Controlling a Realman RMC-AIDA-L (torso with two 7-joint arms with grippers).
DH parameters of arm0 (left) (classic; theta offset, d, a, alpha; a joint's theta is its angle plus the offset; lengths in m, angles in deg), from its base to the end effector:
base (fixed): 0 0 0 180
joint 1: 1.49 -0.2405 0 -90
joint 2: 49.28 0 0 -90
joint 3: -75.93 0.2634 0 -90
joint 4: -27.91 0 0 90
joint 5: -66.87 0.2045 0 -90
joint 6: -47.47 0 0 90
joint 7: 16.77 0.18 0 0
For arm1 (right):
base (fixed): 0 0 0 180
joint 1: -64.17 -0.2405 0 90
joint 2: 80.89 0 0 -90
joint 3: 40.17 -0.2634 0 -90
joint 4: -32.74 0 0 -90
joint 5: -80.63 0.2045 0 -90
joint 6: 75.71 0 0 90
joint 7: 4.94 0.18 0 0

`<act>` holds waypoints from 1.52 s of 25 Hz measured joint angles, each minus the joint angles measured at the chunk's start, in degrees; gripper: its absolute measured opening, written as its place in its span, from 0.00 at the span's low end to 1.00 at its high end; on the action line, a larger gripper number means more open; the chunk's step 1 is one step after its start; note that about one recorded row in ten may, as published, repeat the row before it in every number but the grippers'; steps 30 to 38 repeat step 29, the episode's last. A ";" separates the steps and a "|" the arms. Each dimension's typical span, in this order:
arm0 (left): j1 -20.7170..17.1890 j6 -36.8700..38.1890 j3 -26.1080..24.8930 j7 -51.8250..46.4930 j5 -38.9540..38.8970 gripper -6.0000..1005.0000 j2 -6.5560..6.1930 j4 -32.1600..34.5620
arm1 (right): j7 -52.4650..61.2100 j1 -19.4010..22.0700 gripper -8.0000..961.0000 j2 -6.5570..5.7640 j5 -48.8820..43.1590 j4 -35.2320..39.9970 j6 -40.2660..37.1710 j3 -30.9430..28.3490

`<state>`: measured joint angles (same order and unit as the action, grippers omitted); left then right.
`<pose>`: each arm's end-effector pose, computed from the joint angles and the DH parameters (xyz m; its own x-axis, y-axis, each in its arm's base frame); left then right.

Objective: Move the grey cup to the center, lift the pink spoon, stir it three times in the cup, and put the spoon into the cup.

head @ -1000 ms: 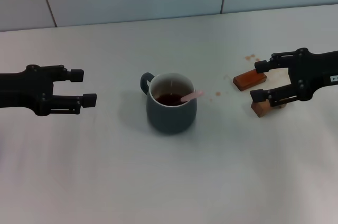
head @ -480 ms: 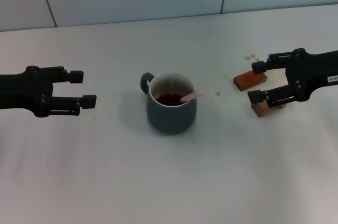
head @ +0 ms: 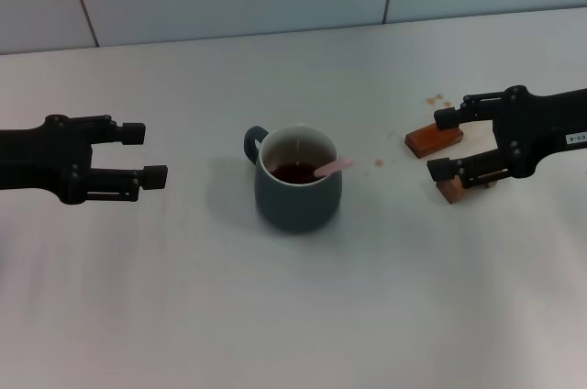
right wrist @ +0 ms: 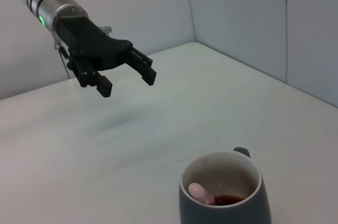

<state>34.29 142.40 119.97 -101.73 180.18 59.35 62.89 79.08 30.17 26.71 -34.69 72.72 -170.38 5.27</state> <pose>-0.2429 0.3640 0.0196 0.8467 0.3343 0.4140 0.4027 -0.9111 -0.0878 0.2554 0.3638 0.0341 0.8987 -0.2844 -0.3337 -0.3509 -0.9229 -0.1584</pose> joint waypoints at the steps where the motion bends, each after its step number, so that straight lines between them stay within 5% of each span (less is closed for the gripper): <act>1: 0.00 0.00 0.00 0.01 0.02 0.83 0.00 0.00 | 0.00 0.00 0.87 0.00 0.00 0.00 -0.02 0.00; 38: 0.06 0.08 -0.01 0.06 1.35 0.83 0.17 0.00 | 0.06 -0.31 0.87 0.14 0.01 0.00 -0.18 -0.01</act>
